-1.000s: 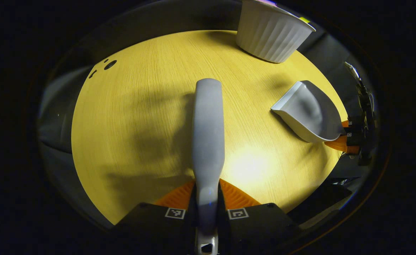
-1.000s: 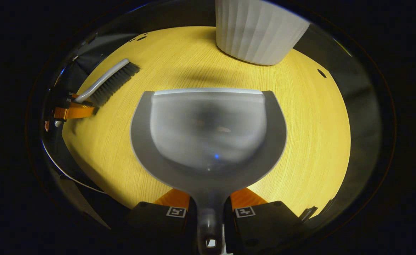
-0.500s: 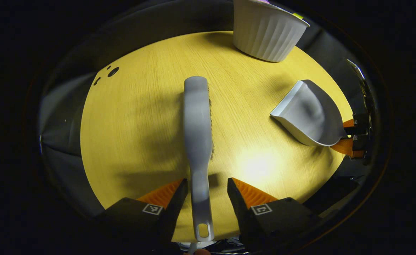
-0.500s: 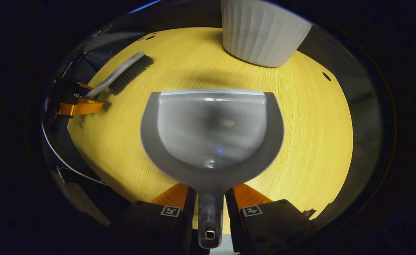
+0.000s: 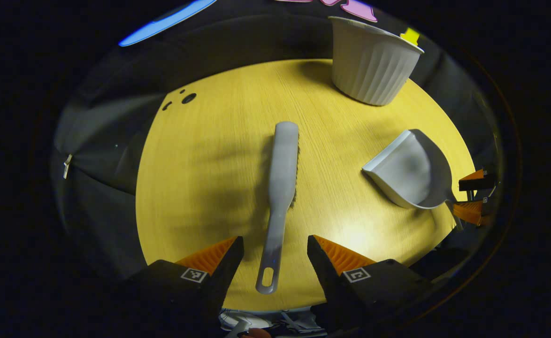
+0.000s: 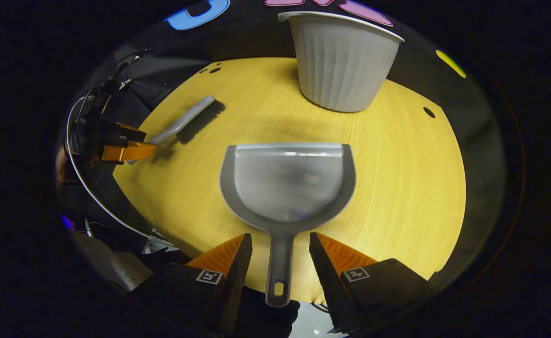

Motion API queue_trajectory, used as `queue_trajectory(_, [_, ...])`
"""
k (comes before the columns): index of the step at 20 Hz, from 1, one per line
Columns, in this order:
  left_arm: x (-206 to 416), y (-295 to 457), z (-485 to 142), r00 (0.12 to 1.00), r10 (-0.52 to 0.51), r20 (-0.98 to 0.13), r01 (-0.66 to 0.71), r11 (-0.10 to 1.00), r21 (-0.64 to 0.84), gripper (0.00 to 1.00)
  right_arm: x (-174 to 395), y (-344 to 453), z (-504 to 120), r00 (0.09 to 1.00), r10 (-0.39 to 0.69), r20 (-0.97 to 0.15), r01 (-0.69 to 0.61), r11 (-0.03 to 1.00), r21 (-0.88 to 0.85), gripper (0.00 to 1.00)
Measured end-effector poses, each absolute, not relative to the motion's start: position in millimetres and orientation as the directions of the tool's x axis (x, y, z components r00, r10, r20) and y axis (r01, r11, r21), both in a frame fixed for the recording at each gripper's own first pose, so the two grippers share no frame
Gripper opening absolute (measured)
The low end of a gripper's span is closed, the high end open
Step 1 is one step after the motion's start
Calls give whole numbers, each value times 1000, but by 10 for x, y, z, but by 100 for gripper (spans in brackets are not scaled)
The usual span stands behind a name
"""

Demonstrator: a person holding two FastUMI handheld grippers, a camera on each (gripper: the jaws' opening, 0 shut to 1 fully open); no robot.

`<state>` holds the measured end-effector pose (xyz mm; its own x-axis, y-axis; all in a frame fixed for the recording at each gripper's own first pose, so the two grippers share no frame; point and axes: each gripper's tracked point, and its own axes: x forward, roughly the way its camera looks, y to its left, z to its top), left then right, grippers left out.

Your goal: Pick up the small broom and dustpan from the desktop, sweep the trash into the dustpan with the broom, and then empty the trash into the garbage bin.

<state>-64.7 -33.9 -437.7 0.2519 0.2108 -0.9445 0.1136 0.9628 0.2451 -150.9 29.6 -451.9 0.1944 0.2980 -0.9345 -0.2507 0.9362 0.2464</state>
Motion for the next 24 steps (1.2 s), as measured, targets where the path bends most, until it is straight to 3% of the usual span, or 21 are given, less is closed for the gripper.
queue_trajectory(6, [-415, -673, -3696, 528, 168, -832, -17, 982, 187, 89, -978, 360, -3730, 464, 382, -799, -321, 913, 251, 82])
queue_trajectory(13, [-284, -1103, -2688, 814, 172, -554, -88, 981, 176, 89, -481, 436, -2914, 669, 461, -583, -431, 880, 200, 91])
queue_trajectory(18, [-288, -1474, -2130, 902, 182, -392, -135, 980, 145, 89, -251, 541, -2410, 739, 510, -440, -504, 852, 140, 97])
queue_trajectory(24, [-379, -1752, -1761, 922, 252, -295, -207, 963, 175, 89, -113, 570, -2082, 745, 568, -350, -564, 817, 123, 98])
